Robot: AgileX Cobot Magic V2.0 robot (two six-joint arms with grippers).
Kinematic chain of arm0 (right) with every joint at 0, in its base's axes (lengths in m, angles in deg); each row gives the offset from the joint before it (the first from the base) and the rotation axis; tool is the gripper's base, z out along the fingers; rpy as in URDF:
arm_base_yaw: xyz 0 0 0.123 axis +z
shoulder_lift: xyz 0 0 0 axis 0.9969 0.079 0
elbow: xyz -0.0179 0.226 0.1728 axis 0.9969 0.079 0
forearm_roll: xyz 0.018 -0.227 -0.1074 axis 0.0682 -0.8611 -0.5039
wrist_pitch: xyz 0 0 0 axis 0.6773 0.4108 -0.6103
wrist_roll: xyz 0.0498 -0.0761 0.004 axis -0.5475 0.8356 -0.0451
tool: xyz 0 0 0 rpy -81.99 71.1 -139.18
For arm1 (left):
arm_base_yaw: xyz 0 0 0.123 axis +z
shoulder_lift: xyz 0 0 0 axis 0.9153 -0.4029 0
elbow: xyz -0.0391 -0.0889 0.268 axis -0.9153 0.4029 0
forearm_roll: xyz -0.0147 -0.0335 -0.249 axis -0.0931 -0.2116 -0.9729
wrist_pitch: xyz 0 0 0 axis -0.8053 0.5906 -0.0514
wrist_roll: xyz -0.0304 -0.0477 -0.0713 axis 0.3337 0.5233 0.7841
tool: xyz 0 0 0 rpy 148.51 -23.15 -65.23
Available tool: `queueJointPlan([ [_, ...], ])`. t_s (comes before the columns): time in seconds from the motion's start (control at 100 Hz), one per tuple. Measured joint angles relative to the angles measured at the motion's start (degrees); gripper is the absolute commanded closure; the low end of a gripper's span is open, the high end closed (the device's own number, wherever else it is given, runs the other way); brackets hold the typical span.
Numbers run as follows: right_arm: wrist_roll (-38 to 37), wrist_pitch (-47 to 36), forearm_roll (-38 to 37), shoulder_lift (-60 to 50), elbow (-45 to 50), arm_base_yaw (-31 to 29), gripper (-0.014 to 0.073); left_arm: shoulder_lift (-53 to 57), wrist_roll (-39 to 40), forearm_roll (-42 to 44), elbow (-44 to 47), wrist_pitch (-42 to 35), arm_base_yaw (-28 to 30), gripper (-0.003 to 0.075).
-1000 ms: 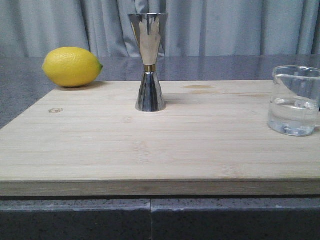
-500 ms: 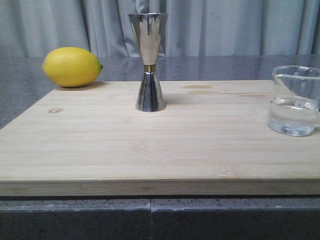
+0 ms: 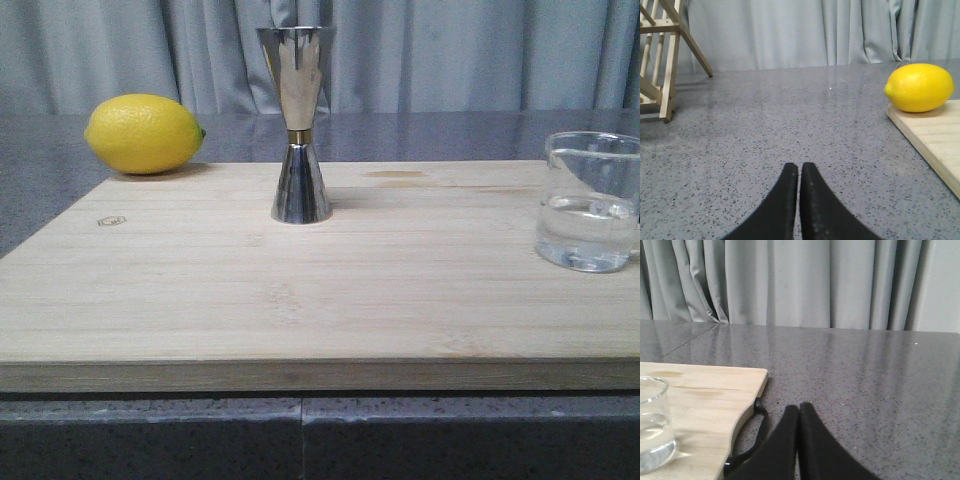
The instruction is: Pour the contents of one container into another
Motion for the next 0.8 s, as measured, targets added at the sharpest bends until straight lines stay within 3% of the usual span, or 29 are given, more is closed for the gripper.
queueJointPlan([
  [0.8, 0.00, -0.88, 0.00, 0.00, 0.00, 0.00, 0.0661, 0.00, 0.00, -0.62, 0.00, -1.15, 0.00, 0.0739],
])
